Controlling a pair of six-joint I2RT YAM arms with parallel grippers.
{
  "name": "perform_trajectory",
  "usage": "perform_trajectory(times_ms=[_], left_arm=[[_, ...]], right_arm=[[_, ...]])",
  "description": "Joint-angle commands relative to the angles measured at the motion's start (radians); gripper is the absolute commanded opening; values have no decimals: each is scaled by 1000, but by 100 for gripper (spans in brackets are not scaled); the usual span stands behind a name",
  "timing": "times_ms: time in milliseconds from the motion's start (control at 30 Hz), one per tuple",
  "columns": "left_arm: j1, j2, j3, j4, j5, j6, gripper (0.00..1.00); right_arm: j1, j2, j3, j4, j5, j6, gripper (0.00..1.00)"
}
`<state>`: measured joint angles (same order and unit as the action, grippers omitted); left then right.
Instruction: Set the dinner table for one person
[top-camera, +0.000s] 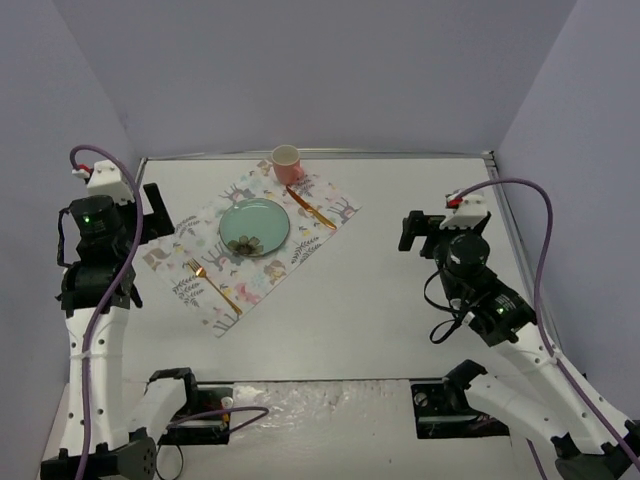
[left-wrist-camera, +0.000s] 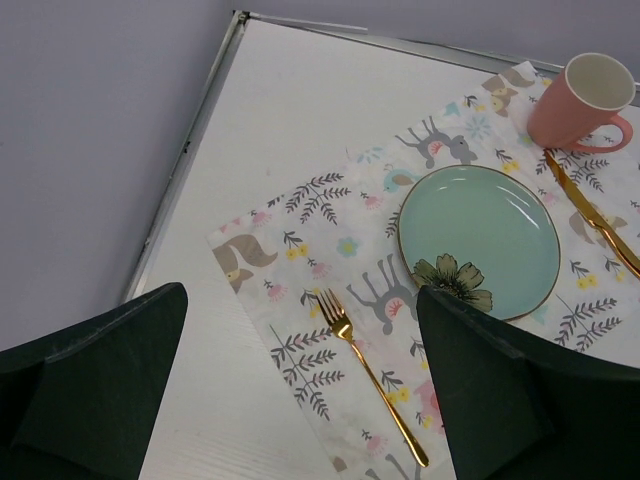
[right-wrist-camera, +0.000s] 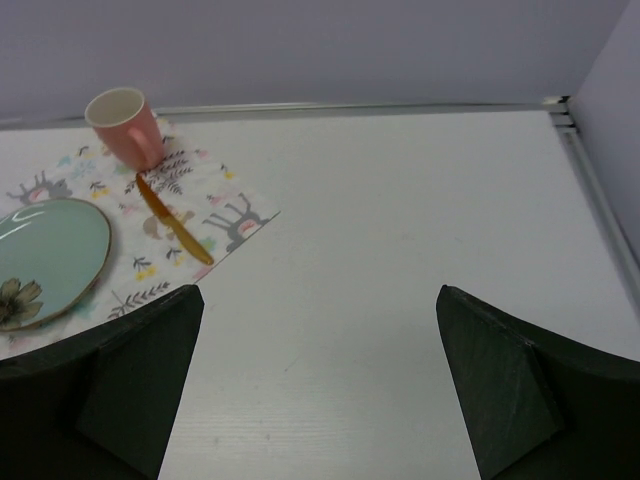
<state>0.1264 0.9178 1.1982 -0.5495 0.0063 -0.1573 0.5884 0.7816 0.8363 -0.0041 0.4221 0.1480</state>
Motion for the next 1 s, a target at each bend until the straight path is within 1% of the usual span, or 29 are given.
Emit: perform_trajectory(times_ms=[0, 167, 267, 367, 500, 633, 833, 967], left_arm=[[-78, -88, 110, -183, -125, 22, 97], [-168, -225, 95, -186, -258, 58, 97], [-188, -277, 62, -141, -340, 66, 97], [-192, -310, 21, -109, -400, 54, 97], [-191, -336, -23, -70, -432, 35, 97], [-193, -339, -34, -81, -443, 38, 97], [-198, -394, -82, -87, -458, 44, 97], [-200, -400, -92, -79, -446, 52, 97]], right_arm=[[-6, -110, 52, -22, 205, -72, 100], [-4, -187, 68, -22, 307, -171, 100], [-4, -197, 83, -14, 360, -203, 100], [-4, -188, 98, -13, 381, -213, 100], [-4, -168, 97, -13, 390, -225, 100], [-4, -197, 82, -8, 359, -214, 100], [-4, -235, 55, 38, 415, -190, 100], [-4, -236, 39, 69, 425, -179, 100]])
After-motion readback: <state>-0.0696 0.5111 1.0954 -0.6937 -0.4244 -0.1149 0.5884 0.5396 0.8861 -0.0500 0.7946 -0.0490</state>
